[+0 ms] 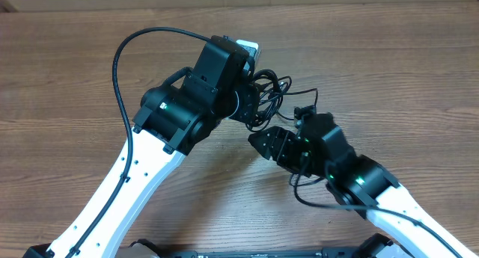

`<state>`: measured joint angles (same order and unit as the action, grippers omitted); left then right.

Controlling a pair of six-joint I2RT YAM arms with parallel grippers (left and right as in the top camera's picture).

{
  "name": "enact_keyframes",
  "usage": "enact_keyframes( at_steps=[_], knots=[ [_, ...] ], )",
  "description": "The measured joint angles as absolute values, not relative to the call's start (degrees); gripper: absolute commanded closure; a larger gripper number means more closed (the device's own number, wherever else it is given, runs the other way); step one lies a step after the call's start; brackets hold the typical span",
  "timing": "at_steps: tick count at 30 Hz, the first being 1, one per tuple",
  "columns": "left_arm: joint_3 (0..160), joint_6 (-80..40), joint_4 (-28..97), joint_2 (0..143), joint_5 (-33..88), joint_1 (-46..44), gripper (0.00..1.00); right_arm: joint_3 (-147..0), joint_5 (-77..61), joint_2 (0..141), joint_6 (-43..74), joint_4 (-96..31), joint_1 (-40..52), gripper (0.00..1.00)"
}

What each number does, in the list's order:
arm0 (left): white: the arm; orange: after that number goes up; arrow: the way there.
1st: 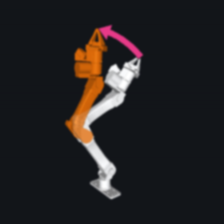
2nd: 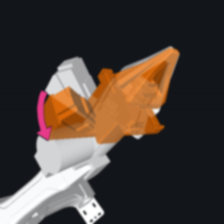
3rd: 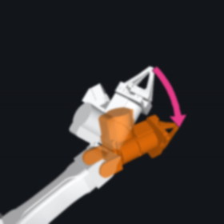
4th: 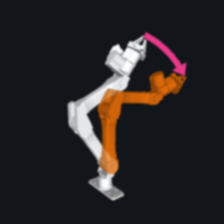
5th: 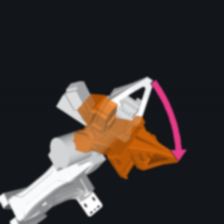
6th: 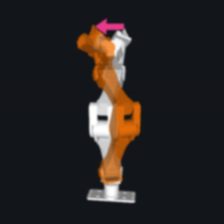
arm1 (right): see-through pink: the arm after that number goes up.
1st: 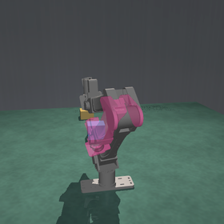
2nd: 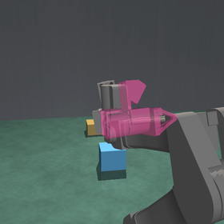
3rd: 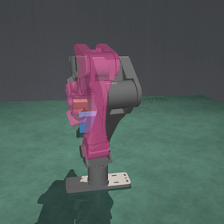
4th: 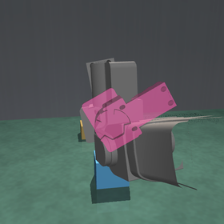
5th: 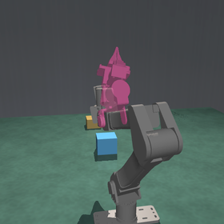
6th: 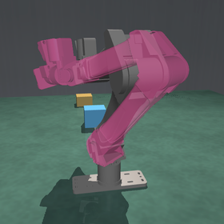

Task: Untangle cables

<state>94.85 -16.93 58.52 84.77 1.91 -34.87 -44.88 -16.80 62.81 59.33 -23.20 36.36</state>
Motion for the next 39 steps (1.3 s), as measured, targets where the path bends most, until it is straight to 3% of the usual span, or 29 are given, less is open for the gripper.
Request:
enact_keyframes(
  at_steps=[6,28,39],
  knots=[
    [94.87,-15.88,58.54,84.77,1.78,-34.87,0.96,-44.88,-15.44,56.62,59.27,-21.34,36.36,0.29],
    [94.37,-17.19,58.46,84.44,7.44,-37.52,0.96,-44.95,-3.27,62.08,61.47,-23.55,36.03,0.28],
    [94.21,-22.68,58.24,74.32,14.2,-37.52,0.96,-44.95,0.93,66.57,61.19,-24.6,36.03,0.22]
  ],
)
